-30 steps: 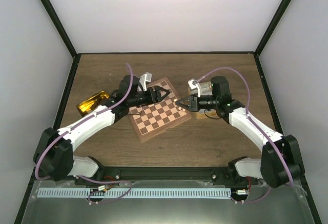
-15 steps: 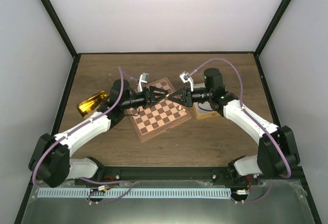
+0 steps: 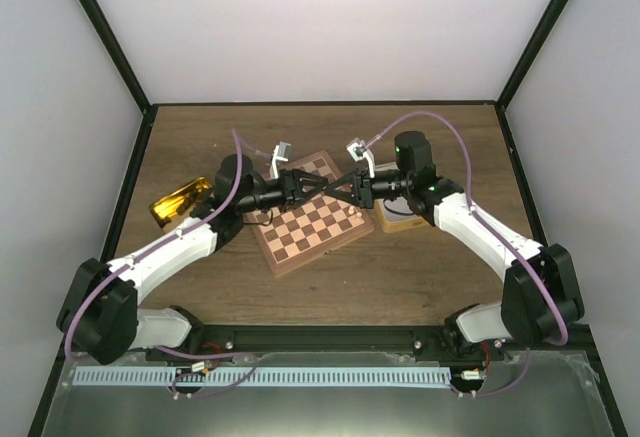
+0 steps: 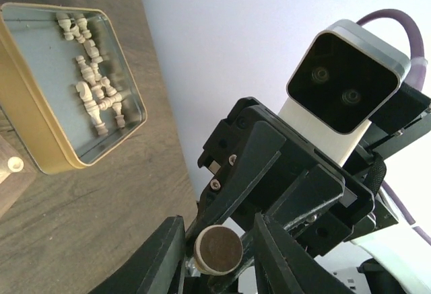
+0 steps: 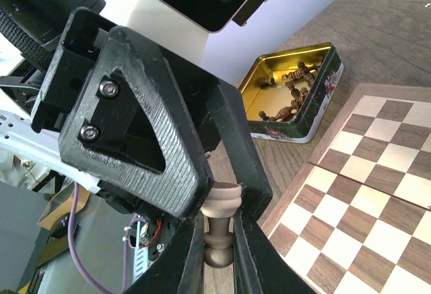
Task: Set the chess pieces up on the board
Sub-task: Place the chess piece on the chessboard.
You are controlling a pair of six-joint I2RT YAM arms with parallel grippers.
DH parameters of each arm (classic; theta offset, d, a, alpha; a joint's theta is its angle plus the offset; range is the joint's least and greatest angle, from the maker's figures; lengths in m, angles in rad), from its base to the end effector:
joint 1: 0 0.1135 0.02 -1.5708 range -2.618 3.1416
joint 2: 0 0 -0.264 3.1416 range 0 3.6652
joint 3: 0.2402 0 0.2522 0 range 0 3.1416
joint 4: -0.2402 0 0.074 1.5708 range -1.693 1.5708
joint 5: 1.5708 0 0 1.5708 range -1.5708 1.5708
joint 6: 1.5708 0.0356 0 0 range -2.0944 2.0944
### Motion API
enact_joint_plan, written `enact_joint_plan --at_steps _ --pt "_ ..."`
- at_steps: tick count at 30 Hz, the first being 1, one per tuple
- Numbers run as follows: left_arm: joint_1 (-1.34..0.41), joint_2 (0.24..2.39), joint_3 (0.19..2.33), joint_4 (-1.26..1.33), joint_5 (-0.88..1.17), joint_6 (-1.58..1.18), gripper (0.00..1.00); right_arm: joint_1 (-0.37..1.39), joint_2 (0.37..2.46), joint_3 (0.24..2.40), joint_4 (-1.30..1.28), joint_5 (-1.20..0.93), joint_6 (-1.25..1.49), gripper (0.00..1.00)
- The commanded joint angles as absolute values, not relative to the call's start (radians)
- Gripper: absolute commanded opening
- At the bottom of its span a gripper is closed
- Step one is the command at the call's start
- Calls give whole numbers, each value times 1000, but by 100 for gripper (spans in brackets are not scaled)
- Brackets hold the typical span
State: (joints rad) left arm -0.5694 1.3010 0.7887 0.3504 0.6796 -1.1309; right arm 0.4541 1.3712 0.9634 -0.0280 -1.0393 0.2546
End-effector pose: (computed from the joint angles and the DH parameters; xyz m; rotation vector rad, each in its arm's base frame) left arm 0.2346 -0.1768 0.2838 0.0232 2.0832 -1.7396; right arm 0.2559 0.1591 0.2913 -0.9019 1.8699 1.4779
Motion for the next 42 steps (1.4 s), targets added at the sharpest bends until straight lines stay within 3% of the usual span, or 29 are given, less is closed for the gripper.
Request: enact_joint_plan --at_steps 1,4,9,10,13,16,22,32,39,42 --pt "-569 1311 801 353 696 -1121 30 463 1387 1005 0 -1040 266 5" --pt "-569 1316 808 331 692 -1108 28 468 1386 1010 7 -1033 277 5" --pt "-569 1314 829 341 682 -1111 15 470 1376 1005 6 -1026 275 9" --pt "-569 1309 829 348 675 -1115 14 470 1372 1004 6 -1022 283 14" --pt "-568 1291 827 379 643 -1142 11 470 1340 975 70 -989 382 42" --pt "-568 1276 813 456 618 -1197 11 470 1277 873 283 -953 592 50" --pt "-567 1263 805 556 579 -1305 10 474 1181 701 603 -806 986 50" --pt "-567 1277 809 581 563 -1356 10 489 1228 697 703 -799 1120 49" --pt "-568 1295 803 593 571 -1370 10 511 1274 726 721 -782 1143 32" --pt "-567 1298 799 592 572 -1370 10 513 1283 730 739 -779 1154 30"
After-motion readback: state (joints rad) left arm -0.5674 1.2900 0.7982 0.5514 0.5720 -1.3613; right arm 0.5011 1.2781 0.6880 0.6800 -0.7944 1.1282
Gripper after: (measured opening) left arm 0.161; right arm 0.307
